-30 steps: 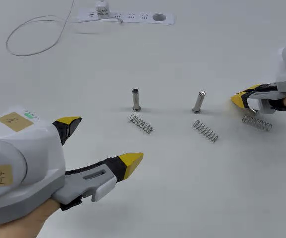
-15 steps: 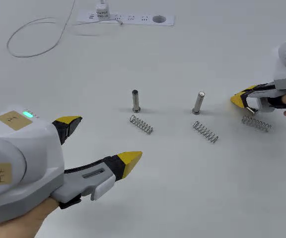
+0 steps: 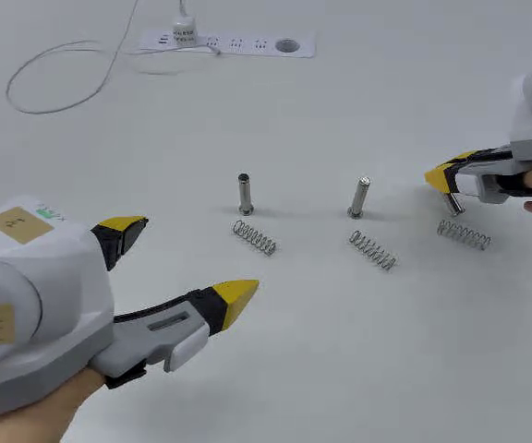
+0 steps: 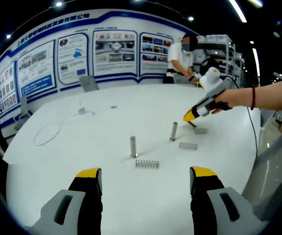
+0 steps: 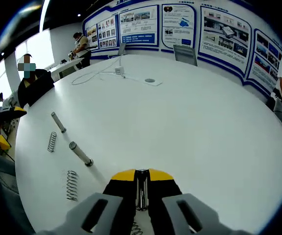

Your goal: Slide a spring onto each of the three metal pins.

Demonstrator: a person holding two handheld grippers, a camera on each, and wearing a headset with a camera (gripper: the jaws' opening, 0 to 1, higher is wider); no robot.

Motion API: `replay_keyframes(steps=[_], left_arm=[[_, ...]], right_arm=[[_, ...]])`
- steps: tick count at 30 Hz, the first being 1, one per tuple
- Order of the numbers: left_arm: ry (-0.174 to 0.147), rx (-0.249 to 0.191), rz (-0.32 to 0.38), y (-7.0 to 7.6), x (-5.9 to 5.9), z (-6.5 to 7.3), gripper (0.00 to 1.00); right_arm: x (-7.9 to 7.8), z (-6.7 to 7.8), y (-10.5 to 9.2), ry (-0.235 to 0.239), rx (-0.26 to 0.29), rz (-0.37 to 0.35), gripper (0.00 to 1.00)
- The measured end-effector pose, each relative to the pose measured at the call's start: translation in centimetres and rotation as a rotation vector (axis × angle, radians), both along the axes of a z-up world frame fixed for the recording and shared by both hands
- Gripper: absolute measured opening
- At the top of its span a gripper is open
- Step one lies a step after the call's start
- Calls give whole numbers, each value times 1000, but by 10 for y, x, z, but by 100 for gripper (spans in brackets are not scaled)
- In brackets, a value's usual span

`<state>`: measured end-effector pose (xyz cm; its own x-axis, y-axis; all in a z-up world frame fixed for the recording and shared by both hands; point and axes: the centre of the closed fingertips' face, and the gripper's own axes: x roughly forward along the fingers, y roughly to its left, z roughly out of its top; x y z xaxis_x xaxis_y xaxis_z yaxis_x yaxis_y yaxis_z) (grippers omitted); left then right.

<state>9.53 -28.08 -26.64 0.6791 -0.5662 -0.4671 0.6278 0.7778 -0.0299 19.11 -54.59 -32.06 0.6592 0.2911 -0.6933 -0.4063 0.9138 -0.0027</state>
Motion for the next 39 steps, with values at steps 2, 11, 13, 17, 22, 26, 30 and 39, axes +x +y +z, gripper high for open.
replay_keyframes(steps=[2,11,13,17,22,26,30,39], left_arm=[[-5,-21,-1,-2,0,4,75],[-18,-16,-6,-2,-1,8,76],[-22,-16,-8,-2,-1,9,75],[-27,-20,-10,-3,-2,11,76],[-36,-22,-15,-5,-2,13,76],[-35,-23,-17,-5,-2,13,76],[-37,-20,-22,-6,-4,14,76],[-35,-22,-23,-6,-5,13,77]], right_arm=[[-2,3,-1,-4,-4,-3,8],[-12,13,-5,-19,-16,-8,8],[-15,16,-5,-26,-22,-7,8],[-20,18,-8,-25,-24,-17,8],[-28,20,-8,-18,-23,-31,8],[-33,20,-9,-10,-19,-53,8],[-36,20,-8,-5,-19,-62,8],[-40,20,-9,5,-20,-75,9]])
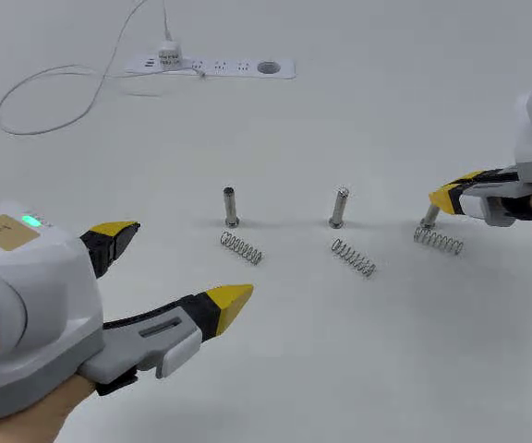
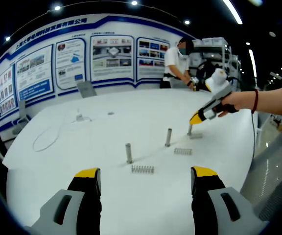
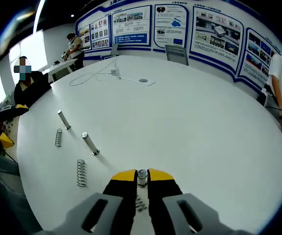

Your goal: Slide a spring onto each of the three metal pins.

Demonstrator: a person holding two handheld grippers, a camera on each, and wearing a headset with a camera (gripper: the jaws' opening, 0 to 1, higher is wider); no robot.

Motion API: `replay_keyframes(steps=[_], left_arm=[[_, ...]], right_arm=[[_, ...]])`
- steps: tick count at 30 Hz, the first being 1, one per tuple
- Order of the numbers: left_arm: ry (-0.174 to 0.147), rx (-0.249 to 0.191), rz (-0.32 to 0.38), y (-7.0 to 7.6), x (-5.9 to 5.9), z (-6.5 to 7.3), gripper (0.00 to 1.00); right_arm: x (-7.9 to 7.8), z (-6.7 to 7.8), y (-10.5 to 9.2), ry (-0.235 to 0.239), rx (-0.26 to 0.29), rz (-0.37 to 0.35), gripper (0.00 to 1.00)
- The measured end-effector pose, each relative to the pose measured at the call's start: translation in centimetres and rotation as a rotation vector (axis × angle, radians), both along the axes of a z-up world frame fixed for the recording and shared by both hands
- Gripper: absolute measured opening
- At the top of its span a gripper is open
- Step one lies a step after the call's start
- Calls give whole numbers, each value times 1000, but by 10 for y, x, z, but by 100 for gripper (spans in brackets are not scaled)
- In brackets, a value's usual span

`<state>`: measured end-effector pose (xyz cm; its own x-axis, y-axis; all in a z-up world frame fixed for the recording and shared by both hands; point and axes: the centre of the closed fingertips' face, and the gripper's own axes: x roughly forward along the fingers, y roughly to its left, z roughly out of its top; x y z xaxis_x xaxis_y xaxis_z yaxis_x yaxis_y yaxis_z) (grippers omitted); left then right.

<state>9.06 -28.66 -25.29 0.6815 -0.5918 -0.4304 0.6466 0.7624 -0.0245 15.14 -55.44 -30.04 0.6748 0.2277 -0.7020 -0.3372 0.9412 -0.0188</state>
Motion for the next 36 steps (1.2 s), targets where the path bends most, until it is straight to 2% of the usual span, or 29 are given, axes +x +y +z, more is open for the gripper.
replay_keyframes(steps=[3,12,16,25,36], left_arm=[[2,-1,-2,-1,-1,0,77],[1,1,-3,-1,0,1,77],[0,0,-1,0,0,3,77],[2,-1,-6,0,-1,4,80],[1,-9,-24,-4,-4,7,86]], right_arm=[[0,0,-1,4,10,-14,9],[-2,-2,-1,11,-13,-5,10],[-2,-2,-2,11,-12,-11,17],[-5,7,0,-7,-3,22,23],[-17,7,-3,20,-9,70,32]])
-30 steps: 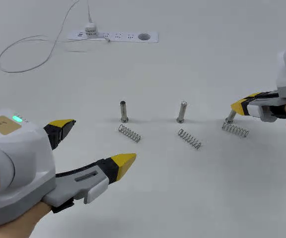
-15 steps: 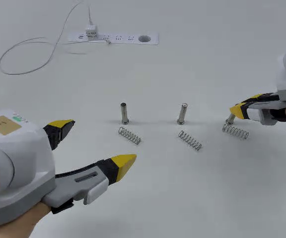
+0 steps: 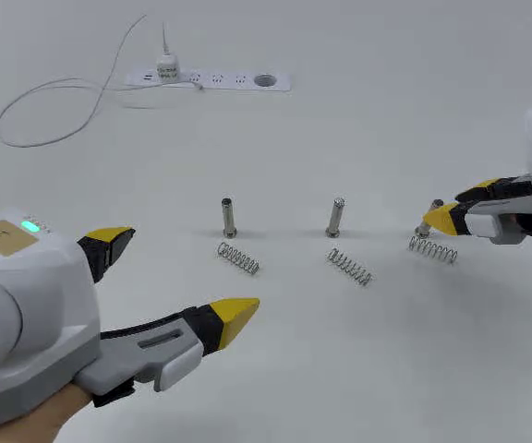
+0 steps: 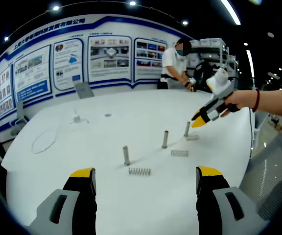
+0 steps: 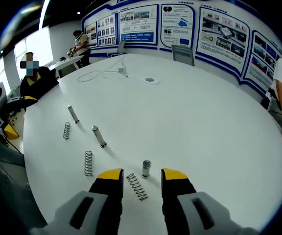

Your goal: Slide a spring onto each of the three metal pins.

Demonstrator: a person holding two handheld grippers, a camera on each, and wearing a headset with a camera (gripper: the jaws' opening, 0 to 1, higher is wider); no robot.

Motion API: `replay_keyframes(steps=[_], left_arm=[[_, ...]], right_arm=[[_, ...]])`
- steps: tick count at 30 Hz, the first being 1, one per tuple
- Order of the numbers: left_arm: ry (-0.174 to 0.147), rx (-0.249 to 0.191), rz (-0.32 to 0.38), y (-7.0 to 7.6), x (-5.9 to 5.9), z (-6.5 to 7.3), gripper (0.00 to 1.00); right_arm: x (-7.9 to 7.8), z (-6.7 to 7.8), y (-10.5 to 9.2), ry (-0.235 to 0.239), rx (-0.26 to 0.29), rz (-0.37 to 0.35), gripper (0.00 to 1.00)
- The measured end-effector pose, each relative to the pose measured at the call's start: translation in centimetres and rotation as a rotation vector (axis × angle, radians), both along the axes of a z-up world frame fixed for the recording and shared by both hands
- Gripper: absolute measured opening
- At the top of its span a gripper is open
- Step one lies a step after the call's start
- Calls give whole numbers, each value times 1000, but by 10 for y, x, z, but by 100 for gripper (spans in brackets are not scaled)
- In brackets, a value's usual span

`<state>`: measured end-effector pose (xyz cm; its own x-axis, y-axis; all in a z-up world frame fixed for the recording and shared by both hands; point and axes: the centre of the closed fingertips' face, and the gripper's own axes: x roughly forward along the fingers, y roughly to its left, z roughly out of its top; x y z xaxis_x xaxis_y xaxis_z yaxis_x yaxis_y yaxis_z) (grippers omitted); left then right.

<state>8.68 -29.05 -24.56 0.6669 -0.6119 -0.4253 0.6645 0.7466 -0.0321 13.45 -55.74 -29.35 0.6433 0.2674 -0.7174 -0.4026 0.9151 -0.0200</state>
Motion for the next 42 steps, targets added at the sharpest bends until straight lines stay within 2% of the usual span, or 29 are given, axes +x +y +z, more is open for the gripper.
replay_keyframes(steps=[13,22,26,29,42], left_arm=[[-1,-2,-18,-2,-2,2,88],[3,-1,-27,-5,-3,1,87],[6,-3,-31,-6,-5,0,87],[12,-6,-32,-7,-6,-1,86],[19,-5,-36,-8,-7,-3,84]], right_arm=[[-18,-16,-7,60,-35,116,33],[-25,-29,-5,74,-31,203,31],[-29,-38,-7,88,-77,258,31],[-30,-44,-8,101,-83,259,30],[-28,-58,-4,103,-96,297,23]])
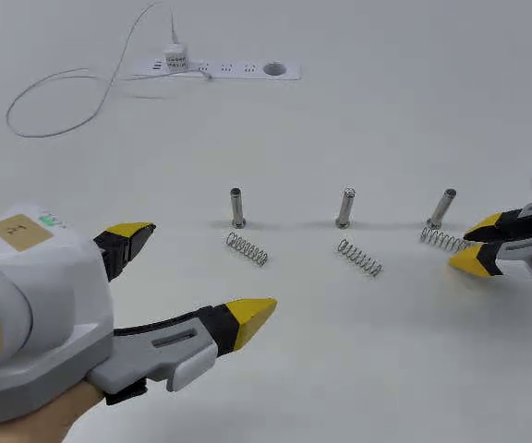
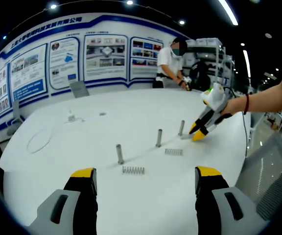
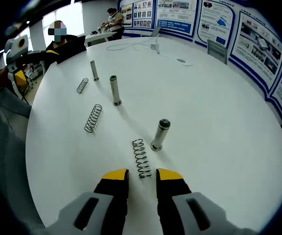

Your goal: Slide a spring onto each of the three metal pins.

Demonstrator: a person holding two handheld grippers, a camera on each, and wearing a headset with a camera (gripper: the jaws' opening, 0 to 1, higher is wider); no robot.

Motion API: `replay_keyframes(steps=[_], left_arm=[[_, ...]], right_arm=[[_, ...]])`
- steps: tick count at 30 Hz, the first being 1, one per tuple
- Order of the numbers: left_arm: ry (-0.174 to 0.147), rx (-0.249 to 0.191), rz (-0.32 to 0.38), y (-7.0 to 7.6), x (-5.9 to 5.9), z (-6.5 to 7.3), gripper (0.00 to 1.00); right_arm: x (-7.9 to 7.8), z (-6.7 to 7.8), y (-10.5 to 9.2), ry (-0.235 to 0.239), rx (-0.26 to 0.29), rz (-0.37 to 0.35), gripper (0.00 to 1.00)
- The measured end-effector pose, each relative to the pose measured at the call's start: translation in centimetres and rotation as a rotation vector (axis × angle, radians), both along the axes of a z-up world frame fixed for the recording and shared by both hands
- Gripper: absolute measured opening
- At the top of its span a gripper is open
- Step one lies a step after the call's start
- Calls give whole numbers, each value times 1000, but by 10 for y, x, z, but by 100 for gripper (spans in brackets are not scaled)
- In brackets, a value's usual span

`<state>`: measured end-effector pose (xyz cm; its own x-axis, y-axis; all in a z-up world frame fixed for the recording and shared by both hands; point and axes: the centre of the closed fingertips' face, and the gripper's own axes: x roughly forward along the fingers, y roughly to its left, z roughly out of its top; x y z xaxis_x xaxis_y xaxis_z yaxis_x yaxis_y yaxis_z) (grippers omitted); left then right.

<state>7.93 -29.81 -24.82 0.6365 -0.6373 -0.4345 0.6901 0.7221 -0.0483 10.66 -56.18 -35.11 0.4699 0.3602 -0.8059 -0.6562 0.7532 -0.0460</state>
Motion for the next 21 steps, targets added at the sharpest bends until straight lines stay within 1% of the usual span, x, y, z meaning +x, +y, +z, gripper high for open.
replay_keyframes(steps=[2,4,5,6,9,13,15,18,21], left_arm=[[-1,2,1,1,0,0,84],[-1,-2,2,1,1,0,83],[0,-2,2,1,1,0,83],[-1,0,2,1,1,0,83],[-2,1,2,1,1,0,83],[-3,1,-3,0,0,1,83],[-3,2,-5,0,0,1,83],[-2,0,-4,0,0,1,82],[-1,3,-1,1,0,0,82]], right_arm=[[1,0,0,0,6,-13,22],[1,-1,-2,-1,-8,-11,20],[1,0,-1,1,5,-20,20],[0,0,-1,4,3,-20,19],[-1,0,1,10,5,-10,17],[-3,-1,4,23,12,9,12],[-3,-1,4,24,8,7,12],[-3,-1,3,41,23,-27,11],[-3,-1,3,32,19,-23,11]])
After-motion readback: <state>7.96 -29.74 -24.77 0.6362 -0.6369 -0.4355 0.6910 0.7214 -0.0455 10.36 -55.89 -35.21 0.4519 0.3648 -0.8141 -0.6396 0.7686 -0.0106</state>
